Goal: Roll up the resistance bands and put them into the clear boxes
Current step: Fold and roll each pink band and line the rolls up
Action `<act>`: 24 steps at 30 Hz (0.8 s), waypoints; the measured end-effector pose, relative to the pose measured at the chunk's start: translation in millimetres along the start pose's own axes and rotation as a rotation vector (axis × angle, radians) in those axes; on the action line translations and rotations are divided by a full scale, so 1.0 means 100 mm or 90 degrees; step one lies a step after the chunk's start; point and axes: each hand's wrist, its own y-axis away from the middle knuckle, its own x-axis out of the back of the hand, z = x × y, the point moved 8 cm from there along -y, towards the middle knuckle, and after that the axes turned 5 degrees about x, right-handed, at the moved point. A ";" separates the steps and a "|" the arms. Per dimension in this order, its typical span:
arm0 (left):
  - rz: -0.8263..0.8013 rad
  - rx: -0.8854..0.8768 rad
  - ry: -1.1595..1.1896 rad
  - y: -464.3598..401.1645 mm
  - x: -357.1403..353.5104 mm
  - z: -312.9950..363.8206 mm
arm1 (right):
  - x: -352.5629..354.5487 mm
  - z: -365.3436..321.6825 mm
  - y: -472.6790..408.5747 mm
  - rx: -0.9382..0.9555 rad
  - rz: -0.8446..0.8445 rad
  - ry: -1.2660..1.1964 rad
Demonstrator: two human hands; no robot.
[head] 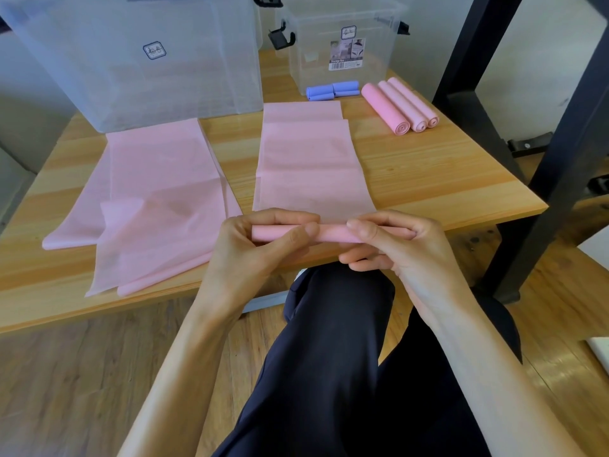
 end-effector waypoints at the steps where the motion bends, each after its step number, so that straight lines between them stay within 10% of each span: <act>1: -0.001 -0.002 -0.007 0.00 -0.01 0.01 | 0.00 0.00 0.00 -0.003 0.003 -0.001; 24: -0.008 0.054 0.026 -0.06 0.02 -0.01 | -0.02 0.00 -0.06 0.011 -0.045 -0.020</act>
